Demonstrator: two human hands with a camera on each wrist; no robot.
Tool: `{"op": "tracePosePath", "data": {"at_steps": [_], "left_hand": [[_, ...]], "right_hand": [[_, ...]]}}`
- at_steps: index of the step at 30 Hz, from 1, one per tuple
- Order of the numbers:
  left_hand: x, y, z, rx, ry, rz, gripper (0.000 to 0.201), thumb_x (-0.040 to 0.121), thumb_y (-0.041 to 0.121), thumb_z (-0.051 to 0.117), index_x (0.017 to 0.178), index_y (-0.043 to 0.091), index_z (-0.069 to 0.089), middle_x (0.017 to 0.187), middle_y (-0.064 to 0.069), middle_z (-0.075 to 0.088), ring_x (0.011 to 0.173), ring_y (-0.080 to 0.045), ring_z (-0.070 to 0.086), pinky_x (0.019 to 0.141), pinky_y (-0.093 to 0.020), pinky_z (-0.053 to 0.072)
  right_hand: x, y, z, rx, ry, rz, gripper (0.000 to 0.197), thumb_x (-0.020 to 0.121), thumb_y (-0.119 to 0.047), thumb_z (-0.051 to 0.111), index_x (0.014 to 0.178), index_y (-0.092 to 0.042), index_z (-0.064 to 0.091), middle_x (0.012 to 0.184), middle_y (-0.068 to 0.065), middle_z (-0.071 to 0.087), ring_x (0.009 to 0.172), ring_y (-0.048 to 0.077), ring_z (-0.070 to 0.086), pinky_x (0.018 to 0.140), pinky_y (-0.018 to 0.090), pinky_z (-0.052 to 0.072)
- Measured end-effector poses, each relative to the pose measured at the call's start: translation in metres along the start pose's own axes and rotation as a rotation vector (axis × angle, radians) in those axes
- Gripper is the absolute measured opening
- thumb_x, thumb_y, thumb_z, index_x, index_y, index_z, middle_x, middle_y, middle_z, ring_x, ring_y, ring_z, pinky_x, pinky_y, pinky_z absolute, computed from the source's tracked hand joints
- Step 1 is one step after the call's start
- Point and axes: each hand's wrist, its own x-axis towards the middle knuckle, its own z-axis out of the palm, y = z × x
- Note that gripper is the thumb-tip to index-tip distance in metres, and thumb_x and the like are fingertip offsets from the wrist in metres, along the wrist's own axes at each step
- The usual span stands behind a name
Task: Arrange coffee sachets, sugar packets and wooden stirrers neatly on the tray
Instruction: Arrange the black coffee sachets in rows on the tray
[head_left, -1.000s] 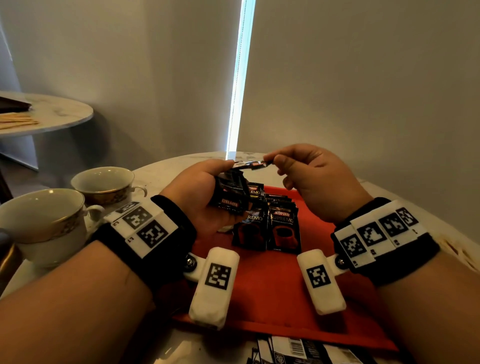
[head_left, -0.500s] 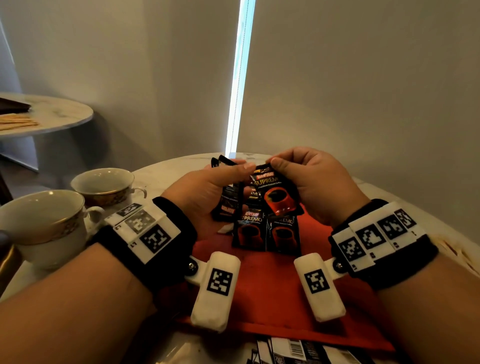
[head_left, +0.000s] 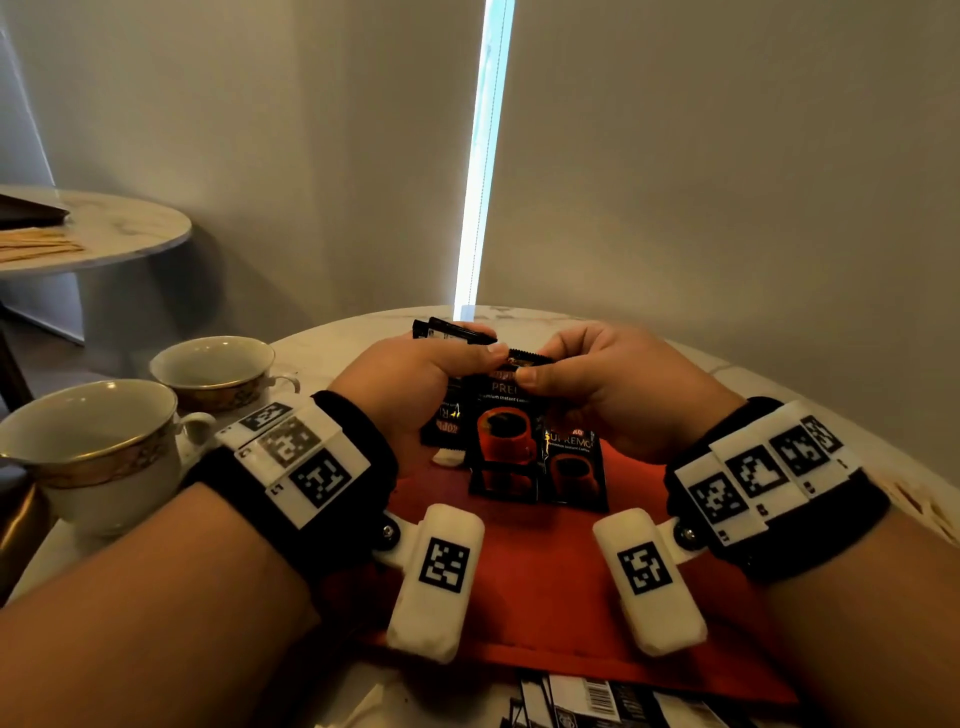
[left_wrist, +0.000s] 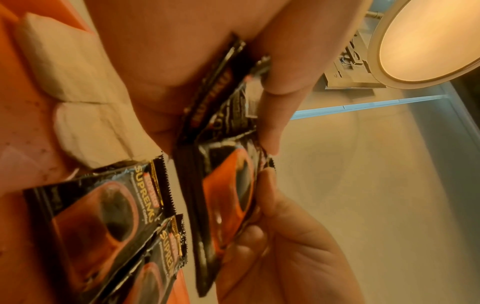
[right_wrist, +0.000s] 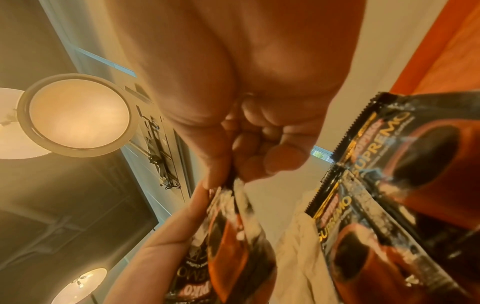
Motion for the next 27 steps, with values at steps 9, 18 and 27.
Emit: {"op": "tracePosePath", "data": {"at_steps": [9,18,27], "left_hand": [[-0.002,0.003,0.001,0.054,0.041,0.027,0.021,0.079,0.004,0.072,0.098,0.013,0.067,0.09,-0.018,0.072,0.082,-0.04,0.073,0.076,-0.054,0.057],[-0.005,0.0,0.005,0.095,0.11,-0.112,0.02,0.089,0.013,0.067,0.105,0.002,0.062,0.088,-0.018,0.069,0.065,-0.033,0.07,0.052,-0.042,0.056],[-0.012,0.022,0.0,0.082,0.116,-0.316,0.014,0.09,0.012,0.044,0.092,0.021,0.054,0.068,0.002,0.054,0.061,-0.013,0.049,0.071,-0.033,0.039]], "right_hand": [[-0.001,-0.001,0.0,-0.057,-0.008,0.052,0.012,0.089,-0.017,0.068,0.088,-0.005,0.066,0.064,0.004,0.056,0.054,0.012,0.046,0.051,0.023,0.036],[-0.003,-0.003,0.002,-0.127,0.071,-0.014,0.017,0.088,0.003,0.067,0.083,-0.012,0.072,0.079,0.013,0.067,0.052,0.01,0.053,0.044,0.019,0.04],[0.001,0.009,0.003,-0.352,0.084,0.145,0.011,0.085,-0.005,0.074,0.085,-0.015,0.077,0.089,0.006,0.077,0.074,0.017,0.071,0.057,0.025,0.052]]}}
